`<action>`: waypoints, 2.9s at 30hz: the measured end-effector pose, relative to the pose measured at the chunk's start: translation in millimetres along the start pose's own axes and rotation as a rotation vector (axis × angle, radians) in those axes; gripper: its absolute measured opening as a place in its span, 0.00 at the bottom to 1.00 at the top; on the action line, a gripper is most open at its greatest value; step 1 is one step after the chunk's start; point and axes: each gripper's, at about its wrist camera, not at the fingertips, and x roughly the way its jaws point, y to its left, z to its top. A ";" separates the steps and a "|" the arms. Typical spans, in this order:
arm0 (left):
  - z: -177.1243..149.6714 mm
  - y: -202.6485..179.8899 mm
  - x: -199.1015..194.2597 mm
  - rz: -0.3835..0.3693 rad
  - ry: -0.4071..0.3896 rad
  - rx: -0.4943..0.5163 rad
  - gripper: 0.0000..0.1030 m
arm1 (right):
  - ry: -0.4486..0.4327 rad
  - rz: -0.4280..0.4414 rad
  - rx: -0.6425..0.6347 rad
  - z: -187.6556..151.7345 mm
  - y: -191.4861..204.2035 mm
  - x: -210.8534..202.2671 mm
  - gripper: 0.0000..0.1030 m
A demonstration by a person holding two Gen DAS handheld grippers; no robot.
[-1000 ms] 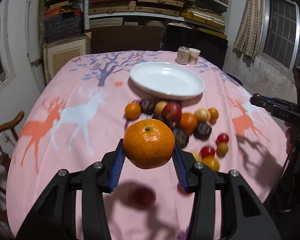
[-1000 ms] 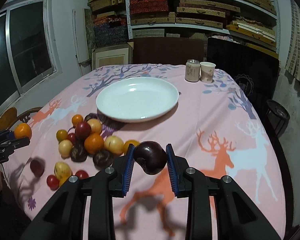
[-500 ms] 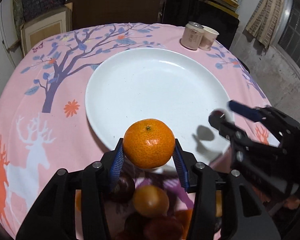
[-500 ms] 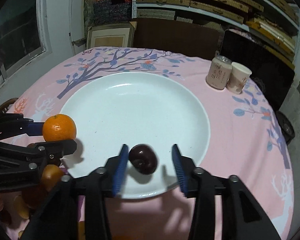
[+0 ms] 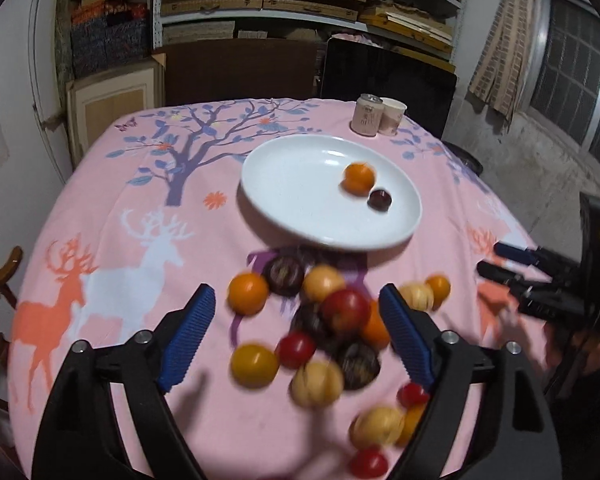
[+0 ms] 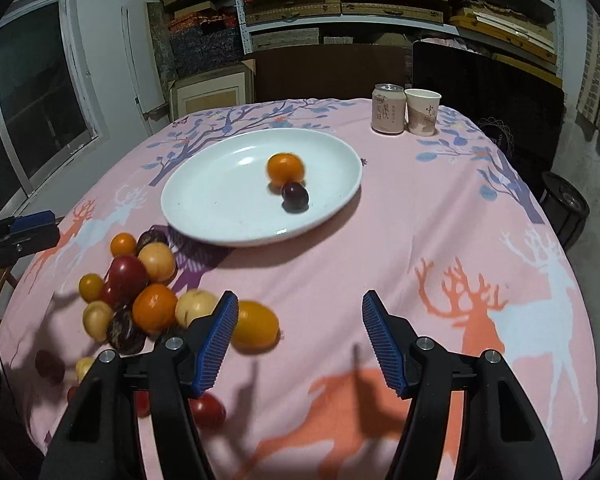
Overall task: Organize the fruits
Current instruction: 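Carry both fruits to the white plate and open both tools, then grasp the red plum with the left tool while the right tool grasps an orange, then place the red plum and orange on the plate, opening both tools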
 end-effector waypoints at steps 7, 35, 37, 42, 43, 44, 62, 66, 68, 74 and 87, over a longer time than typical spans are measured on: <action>-86.2 1.7 -44.3 0.044 0.035 0.063 0.80 | 0.009 0.037 0.030 -50.7 5.5 -32.1 0.63; -136.7 -8.8 -22.8 0.121 0.045 0.120 0.38 | 0.029 0.064 0.004 -87.8 24.3 -46.5 0.63; -136.9 -7.6 -21.2 0.125 0.047 0.114 0.41 | 0.029 0.064 0.006 -87.8 24.6 -46.4 0.63; -143.0 -0.6 -12.5 0.095 0.079 0.075 0.37 | 0.033 0.065 0.003 -87.6 26.4 -45.7 0.63; -143.5 -1.9 -13.0 0.099 0.075 0.080 0.37 | 0.035 0.065 0.001 -86.3 27.2 -44.8 0.63; -143.8 -2.3 -13.8 0.100 0.067 0.080 0.37 | 0.036 0.066 0.000 -85.1 26.9 -43.5 0.63; -137.2 3.1 -27.6 0.035 0.035 0.024 0.37 | 0.145 -0.044 -0.203 -5.4 46.2 65.7 0.41; -133.3 2.8 -26.3 0.032 0.033 0.028 0.37 | 0.134 -0.046 -0.182 -5.5 43.1 68.8 0.36; -128.8 2.1 -28.4 0.033 0.021 0.033 0.37 | 0.111 -0.033 -0.158 -8.5 40.7 60.2 0.36; -107.8 0.8 -37.0 0.008 -0.017 0.030 0.37 | -0.016 0.006 -0.100 -6.3 30.5 14.7 0.36; 5.5 -23.5 -3.5 -0.028 -0.066 0.072 0.37 | -0.146 0.049 -0.019 45.4 10.3 -20.8 0.36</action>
